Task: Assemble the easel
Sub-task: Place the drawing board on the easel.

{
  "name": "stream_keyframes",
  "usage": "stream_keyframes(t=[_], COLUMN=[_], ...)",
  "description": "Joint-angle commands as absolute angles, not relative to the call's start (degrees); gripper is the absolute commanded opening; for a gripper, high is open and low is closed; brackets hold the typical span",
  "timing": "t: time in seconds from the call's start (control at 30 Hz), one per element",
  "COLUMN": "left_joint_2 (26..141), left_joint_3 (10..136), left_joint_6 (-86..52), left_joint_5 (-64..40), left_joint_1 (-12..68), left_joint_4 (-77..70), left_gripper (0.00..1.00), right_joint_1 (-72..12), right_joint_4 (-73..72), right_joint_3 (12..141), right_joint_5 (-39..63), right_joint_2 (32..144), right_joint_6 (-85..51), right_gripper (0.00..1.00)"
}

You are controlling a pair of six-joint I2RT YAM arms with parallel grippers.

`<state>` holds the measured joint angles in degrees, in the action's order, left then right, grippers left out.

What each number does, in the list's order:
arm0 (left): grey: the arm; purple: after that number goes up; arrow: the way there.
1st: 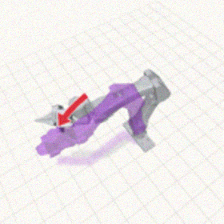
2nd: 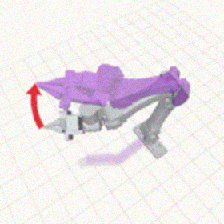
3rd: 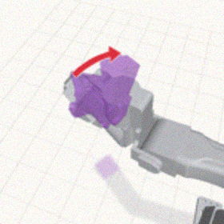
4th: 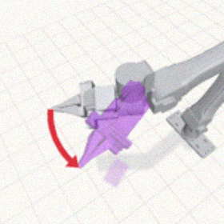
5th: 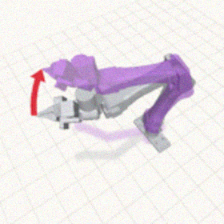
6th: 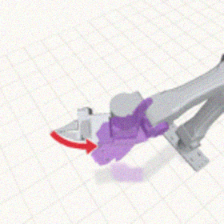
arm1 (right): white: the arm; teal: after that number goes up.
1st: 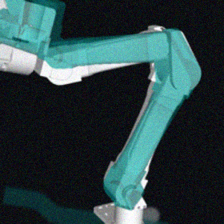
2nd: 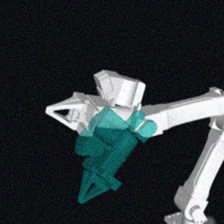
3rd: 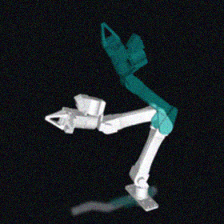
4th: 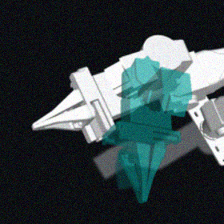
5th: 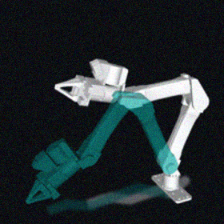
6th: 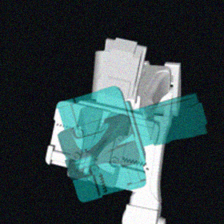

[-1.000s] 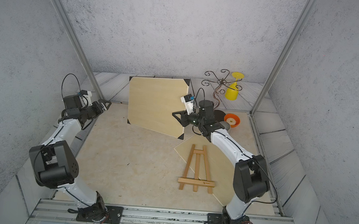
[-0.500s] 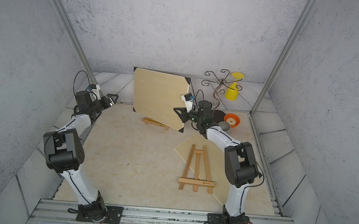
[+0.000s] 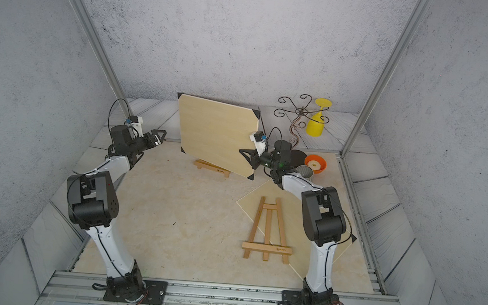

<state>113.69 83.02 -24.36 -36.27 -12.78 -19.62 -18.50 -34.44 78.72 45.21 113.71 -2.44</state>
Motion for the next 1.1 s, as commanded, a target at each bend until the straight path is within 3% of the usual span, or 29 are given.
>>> stream_keyframes(t=[0.0, 0.27, 0.5, 0.67, 0.97, 1.07], left_joint_2=[114.9, 116.1, 118.2, 119.1, 121.7, 122.2], left_joint_3=[84.1, 83.9, 85.0, 85.6, 88.1, 88.1], left_joint_6=[-22.2, -21.4, -22.4, -22.5, -22.1, -21.1], left_joint_5=[-36.1, -35.9, -35.3, -34.7, -35.0, -35.6], left_joint_1=[-11.9, -11.8, -10.9, -10.5, -9.8, -9.6], left_joint_4=[-21.3, -21.9, -23.3, -23.7, -22.7, -23.7], left_gripper=[0.84, 0.84, 0.84, 0.84, 0.85, 0.85], right_joint_1=[-17.4, -15.1, -14.1, -13.3, -11.6, -11.6], right_joint_4=[-51.4, -49.6, -40.3, -37.6, -32.8, -31.2], right_joint_3=[79.3, 76.8, 76.9, 76.4, 78.2, 78.8], right_joint_5=[49.5, 50.7, 50.8, 48.6, 47.7, 46.6], right_joint_2=[113.1, 115.2, 116.3, 117.5, 118.2, 118.3], right_joint_6=[-0.2, 1.8, 6.9, 7.9, 12.9, 15.2], right_gripper=[0.00, 0.05, 0.31, 0.41, 0.43, 0.40])
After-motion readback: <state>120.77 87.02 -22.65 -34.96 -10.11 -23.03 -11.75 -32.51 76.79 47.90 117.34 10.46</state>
